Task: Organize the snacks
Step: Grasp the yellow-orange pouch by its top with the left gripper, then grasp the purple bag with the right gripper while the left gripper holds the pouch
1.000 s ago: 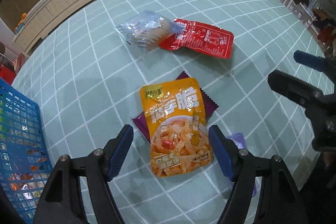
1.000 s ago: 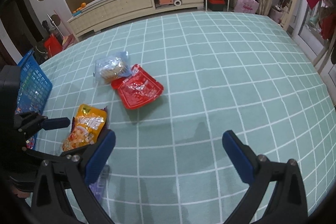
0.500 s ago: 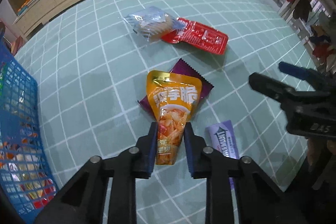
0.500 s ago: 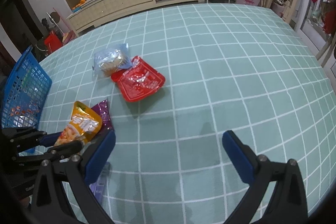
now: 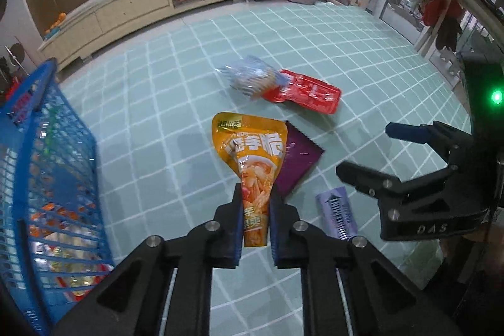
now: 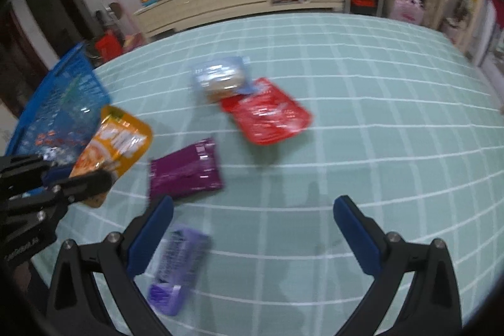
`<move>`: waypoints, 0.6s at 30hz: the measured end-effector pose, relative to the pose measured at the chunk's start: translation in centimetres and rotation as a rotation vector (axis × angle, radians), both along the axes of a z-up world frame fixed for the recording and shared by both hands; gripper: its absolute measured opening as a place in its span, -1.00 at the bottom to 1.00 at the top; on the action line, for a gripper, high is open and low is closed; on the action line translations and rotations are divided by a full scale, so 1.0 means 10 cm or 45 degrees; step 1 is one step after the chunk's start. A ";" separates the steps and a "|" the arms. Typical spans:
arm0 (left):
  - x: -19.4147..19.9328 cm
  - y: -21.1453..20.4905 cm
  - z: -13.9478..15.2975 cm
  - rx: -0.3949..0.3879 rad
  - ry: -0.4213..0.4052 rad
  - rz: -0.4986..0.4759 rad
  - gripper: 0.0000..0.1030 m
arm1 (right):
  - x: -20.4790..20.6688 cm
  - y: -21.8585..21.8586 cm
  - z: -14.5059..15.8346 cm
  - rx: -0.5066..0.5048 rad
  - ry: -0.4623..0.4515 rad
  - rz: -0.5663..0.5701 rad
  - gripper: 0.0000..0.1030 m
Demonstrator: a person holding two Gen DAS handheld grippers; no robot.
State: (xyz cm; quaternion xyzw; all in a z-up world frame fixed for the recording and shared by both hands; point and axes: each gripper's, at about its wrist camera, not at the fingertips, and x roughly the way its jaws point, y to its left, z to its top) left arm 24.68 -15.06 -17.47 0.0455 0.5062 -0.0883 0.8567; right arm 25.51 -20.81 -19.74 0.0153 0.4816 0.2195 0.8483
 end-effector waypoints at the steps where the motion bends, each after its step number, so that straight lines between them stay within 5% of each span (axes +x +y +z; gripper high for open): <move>1: 0.04 0.06 -0.01 0.002 -0.004 0.009 -0.77 | 0.00 0.05 0.00 0.003 0.002 0.030 0.99; 18: -0.05 0.22 -0.07 0.137 -0.050 0.056 -0.77 | 0.19 0.64 -0.24 -0.152 0.050 0.302 0.99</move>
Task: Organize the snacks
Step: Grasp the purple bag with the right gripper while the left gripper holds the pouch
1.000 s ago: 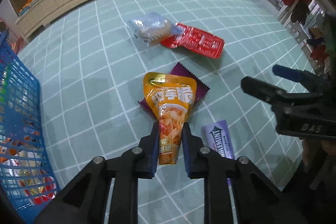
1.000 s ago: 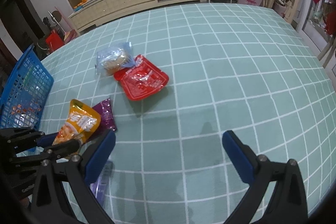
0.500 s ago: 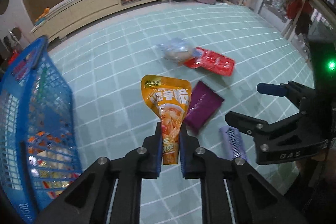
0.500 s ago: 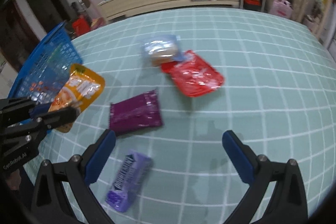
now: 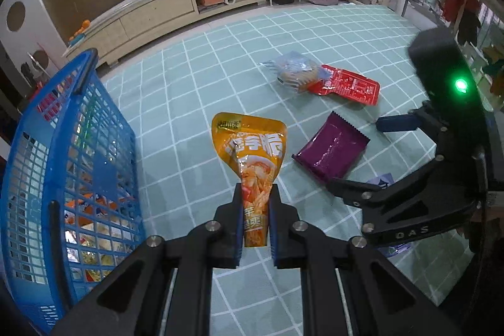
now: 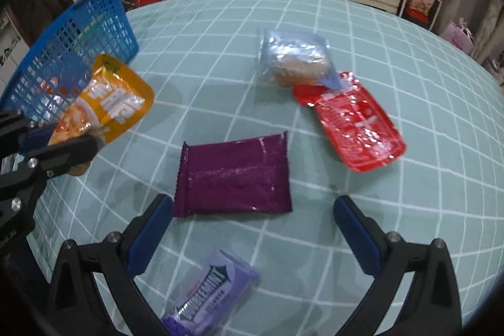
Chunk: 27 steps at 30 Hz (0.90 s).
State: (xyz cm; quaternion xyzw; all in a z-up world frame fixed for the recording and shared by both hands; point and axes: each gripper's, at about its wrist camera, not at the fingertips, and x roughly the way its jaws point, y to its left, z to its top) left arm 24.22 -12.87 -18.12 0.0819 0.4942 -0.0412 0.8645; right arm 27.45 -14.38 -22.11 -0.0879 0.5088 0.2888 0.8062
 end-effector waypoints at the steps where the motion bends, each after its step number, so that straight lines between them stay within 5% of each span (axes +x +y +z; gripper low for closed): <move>1: 0.00 -0.01 0.00 -0.002 0.004 -0.007 -0.77 | 0.00 0.01 -0.01 -0.007 -0.004 -0.006 0.99; 9: 0.00 -0.02 -0.01 0.036 0.000 -0.005 -0.77 | -0.01 0.14 0.00 -0.017 -0.038 0.038 0.99; 11: 0.00 -0.02 -0.01 0.033 -0.001 0.005 -0.77 | -0.05 0.17 -0.01 -0.037 -0.068 0.054 0.89; 13: -0.02 -0.04 -0.01 0.031 0.000 0.008 -0.77 | -0.11 0.22 -0.02 -0.109 -0.133 0.079 0.59; 19: -0.06 -0.05 -0.01 0.015 0.000 0.008 -0.77 | -0.19 0.19 0.03 -0.081 -0.162 0.112 0.11; 27: -0.20 0.00 0.17 -0.047 -0.042 0.014 -0.77 | -0.29 0.06 0.38 0.026 -0.186 0.052 0.10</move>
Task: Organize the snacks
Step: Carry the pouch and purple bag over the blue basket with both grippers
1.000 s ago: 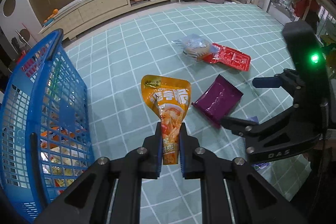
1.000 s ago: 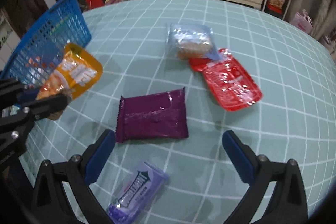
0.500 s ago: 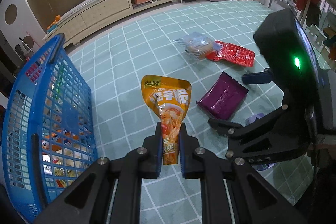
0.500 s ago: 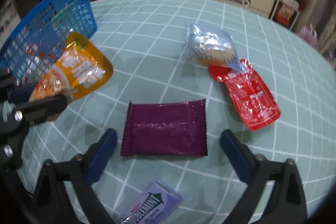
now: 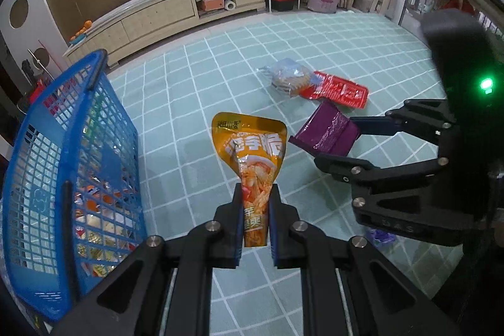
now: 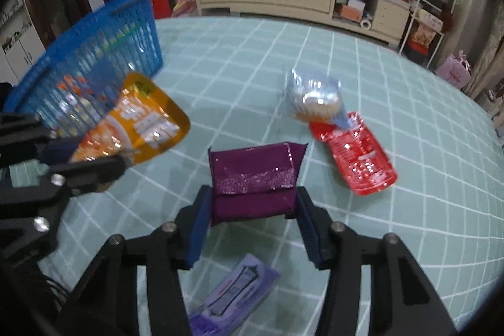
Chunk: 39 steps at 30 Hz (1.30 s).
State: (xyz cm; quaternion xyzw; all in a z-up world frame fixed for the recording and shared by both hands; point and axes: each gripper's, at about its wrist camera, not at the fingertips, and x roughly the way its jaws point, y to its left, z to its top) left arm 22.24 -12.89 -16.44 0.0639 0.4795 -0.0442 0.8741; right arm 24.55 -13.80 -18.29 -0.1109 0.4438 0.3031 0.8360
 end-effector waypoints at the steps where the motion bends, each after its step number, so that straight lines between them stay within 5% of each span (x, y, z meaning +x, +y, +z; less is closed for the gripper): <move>1: -0.03 0.01 0.06 -0.015 -0.012 0.001 -0.77 | -0.04 0.01 0.07 0.006 -0.012 0.000 0.10; 19: -0.58 0.32 0.79 -0.036 -0.238 0.035 -0.77 | -0.58 0.07 0.85 0.155 -0.083 -0.076 0.10; 39: -0.92 1.40 1.16 -0.132 -0.330 0.174 -0.77 | -0.73 0.97 1.21 0.151 -0.151 0.016 0.10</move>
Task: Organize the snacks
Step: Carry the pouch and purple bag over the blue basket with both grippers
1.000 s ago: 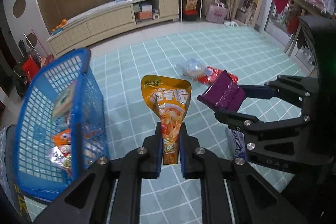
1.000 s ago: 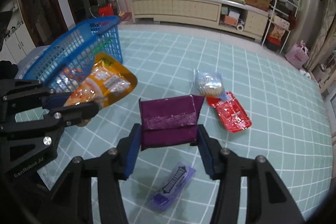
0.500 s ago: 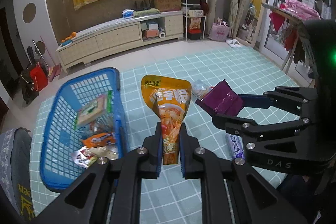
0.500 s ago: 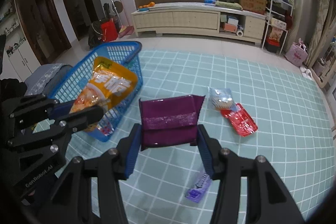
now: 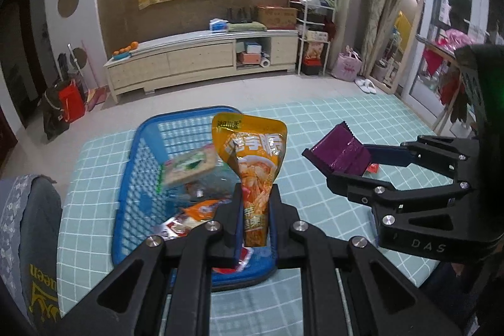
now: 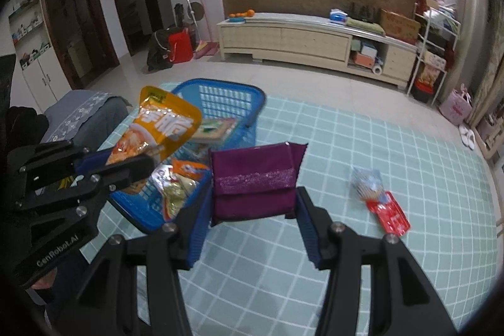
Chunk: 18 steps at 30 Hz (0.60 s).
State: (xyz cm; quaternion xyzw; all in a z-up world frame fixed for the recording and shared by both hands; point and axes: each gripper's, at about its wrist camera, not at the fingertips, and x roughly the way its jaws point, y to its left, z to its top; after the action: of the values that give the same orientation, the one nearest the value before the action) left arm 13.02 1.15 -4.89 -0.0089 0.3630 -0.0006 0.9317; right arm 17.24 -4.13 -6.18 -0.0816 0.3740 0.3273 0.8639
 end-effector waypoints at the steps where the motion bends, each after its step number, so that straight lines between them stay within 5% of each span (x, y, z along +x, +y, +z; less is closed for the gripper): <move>1: -0.01 0.05 0.00 -0.005 0.001 0.004 -0.77 | -0.01 0.05 0.00 0.003 0.005 0.003 0.10; 18: 0.42 0.75 -0.11 0.023 0.053 0.054 -0.76 | 0.42 0.79 -0.18 -0.005 0.084 0.079 0.10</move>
State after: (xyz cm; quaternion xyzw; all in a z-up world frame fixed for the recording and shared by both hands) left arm 17.17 8.64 -6.00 -0.0080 0.3819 0.0226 0.9239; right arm 21.49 3.81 -7.95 -0.0839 0.4000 0.3557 0.8405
